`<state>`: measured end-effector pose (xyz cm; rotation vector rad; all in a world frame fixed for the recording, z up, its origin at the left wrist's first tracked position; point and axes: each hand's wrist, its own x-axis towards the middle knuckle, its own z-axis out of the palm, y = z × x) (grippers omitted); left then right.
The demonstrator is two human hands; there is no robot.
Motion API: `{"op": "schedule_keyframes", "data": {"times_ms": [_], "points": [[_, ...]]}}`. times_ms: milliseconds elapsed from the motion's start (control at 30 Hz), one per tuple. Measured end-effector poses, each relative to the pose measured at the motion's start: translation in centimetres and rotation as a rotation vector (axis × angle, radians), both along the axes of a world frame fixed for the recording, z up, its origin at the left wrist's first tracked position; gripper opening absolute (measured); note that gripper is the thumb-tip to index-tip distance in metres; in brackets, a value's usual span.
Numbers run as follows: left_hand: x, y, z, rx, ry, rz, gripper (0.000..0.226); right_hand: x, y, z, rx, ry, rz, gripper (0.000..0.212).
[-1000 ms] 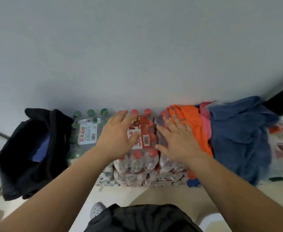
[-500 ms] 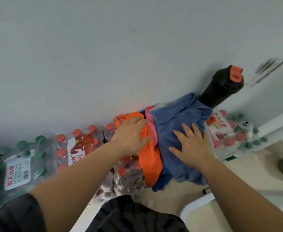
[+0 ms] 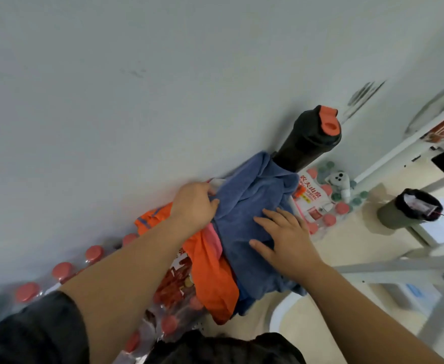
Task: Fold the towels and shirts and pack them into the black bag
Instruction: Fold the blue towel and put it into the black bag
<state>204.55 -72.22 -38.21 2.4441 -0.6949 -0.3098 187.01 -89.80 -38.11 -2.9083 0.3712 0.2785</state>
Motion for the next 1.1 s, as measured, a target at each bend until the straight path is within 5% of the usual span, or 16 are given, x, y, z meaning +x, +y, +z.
{"op": "schedule_keyframes", "data": {"times_ms": [133, 300, 533, 733, 933, 1100], "points": [[-0.8, 0.0, 1.5, -0.218, 0.015, 0.018, 0.004, 0.7, -0.2, 0.8, 0.043, -0.168, -0.092, 0.070], [-2.7, 1.7, 4.3, -0.418, 0.078, 0.050, 0.017, 4.2, -1.6, 2.1, 0.131, -0.355, -0.217, 0.064], [-5.9, 6.3, 6.8, -0.506, 0.152, 0.237, 0.007, 7.6, -3.2, 1.7, 0.113, -0.242, -0.127, 0.059], [-9.5, 12.6, 6.2, -0.299, 0.129, 0.538, 0.020, 8.8, -2.6, 0.6, 0.068, -0.136, -0.048, 0.057], [-12.1, 16.0, 3.3, 0.266, 0.223, 0.494, 0.013, 8.8, -2.7, -0.6, 0.009, -0.157, 0.053, 0.026], [-13.1, 12.9, 4.1, 0.187, 0.100, 0.468, 0.049, 8.3, -2.1, -0.1, 0.085, -0.191, 0.083, 0.014]]}}
